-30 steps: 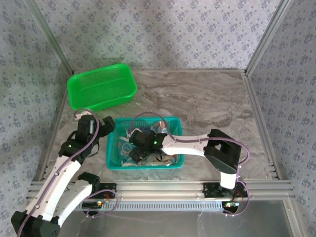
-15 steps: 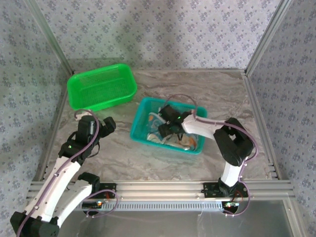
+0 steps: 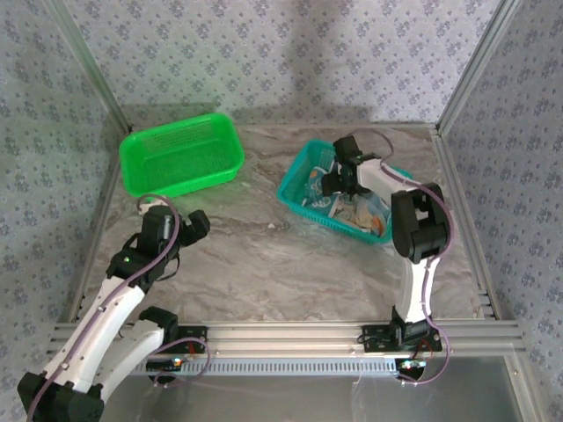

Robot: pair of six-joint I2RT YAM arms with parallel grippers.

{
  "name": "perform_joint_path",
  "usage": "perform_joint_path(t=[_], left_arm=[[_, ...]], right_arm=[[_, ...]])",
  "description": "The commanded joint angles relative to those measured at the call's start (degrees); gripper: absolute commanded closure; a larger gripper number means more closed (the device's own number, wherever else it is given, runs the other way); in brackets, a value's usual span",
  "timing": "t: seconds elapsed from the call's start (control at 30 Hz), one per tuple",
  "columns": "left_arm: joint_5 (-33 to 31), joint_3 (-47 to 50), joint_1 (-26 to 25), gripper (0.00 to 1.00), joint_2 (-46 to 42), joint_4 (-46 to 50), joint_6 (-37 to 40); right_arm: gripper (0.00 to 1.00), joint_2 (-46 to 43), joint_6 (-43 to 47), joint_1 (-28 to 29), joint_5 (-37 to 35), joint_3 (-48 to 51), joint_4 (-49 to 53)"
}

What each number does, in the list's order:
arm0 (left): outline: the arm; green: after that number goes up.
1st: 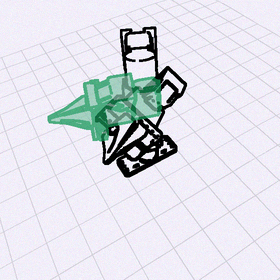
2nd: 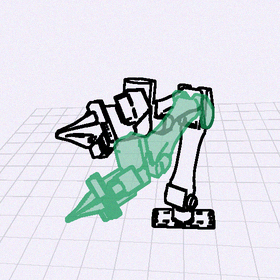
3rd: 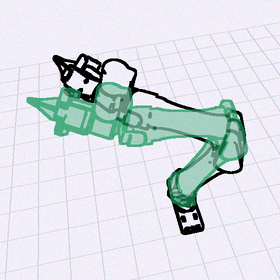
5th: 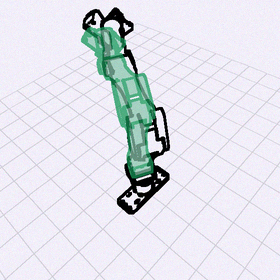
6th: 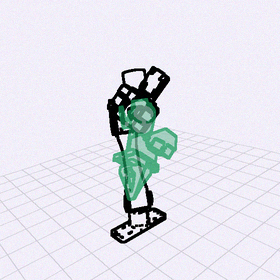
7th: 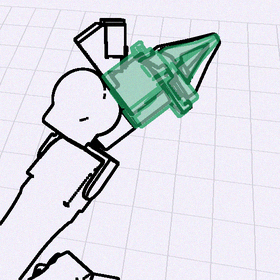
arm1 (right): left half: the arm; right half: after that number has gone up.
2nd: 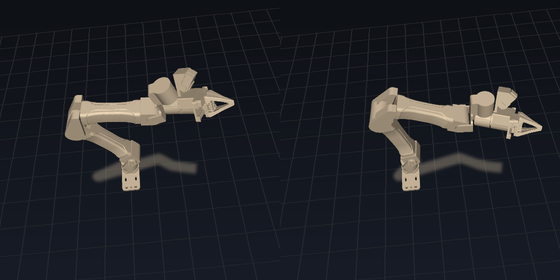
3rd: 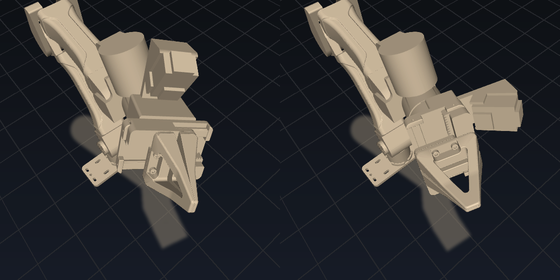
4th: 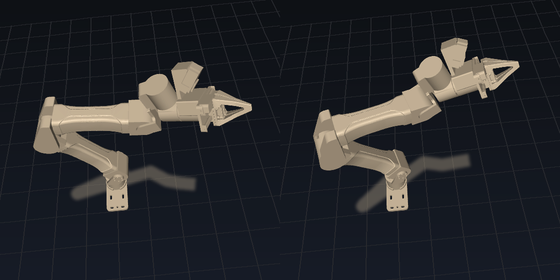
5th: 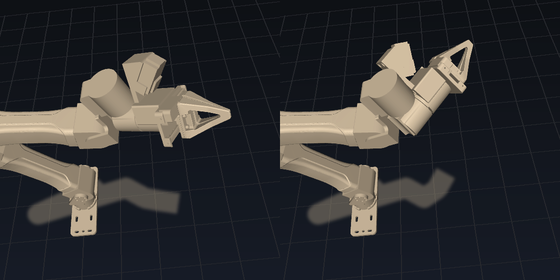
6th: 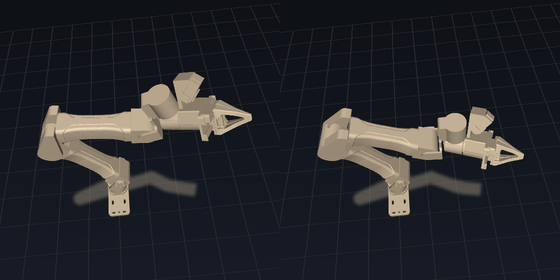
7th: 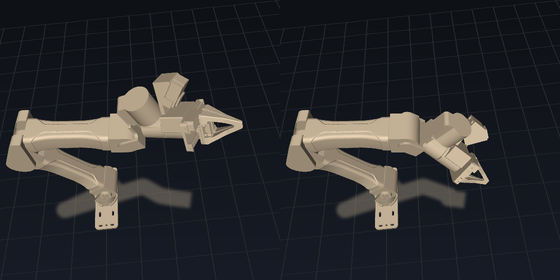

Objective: Fold and stack the towels

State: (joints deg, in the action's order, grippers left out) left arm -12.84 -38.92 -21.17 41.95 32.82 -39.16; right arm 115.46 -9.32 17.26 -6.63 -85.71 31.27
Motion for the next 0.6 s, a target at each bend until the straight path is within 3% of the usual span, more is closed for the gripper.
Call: perform_joint_path(t=[0.0,0.2,0.3,0.37,0.57], left_arm=[[0.43,-2.16,-1.01,0.00,-0.22,1.96,-0.76],[-0.27,-2.13,-1.62,0.00,0.09,1.46,-0.23],[0.18,-2.84,-1.66,0.00,1.01,1.91,0.02],[0.69,-3.82,-1.68,0.00,1.28,3.04,0.51],[0.27,-4.88,-1.68,0.00,0.03,3.58,0.90]], right_arm=[[0.07,4.80,3.88,-0.17,0.38,-7.03,5.44],[0.03,5.06,8.85,-0.28,1.93,-10.86,1.95],[0.03,8.93,12.98,-1.46,0.29,-16.98,4.83],[0.06,9.76,11.18,-3.33,1.76,-20.18,6.85],[0.09,-1.71,3.99,-1.48,4.00,-11.95,6.10]])
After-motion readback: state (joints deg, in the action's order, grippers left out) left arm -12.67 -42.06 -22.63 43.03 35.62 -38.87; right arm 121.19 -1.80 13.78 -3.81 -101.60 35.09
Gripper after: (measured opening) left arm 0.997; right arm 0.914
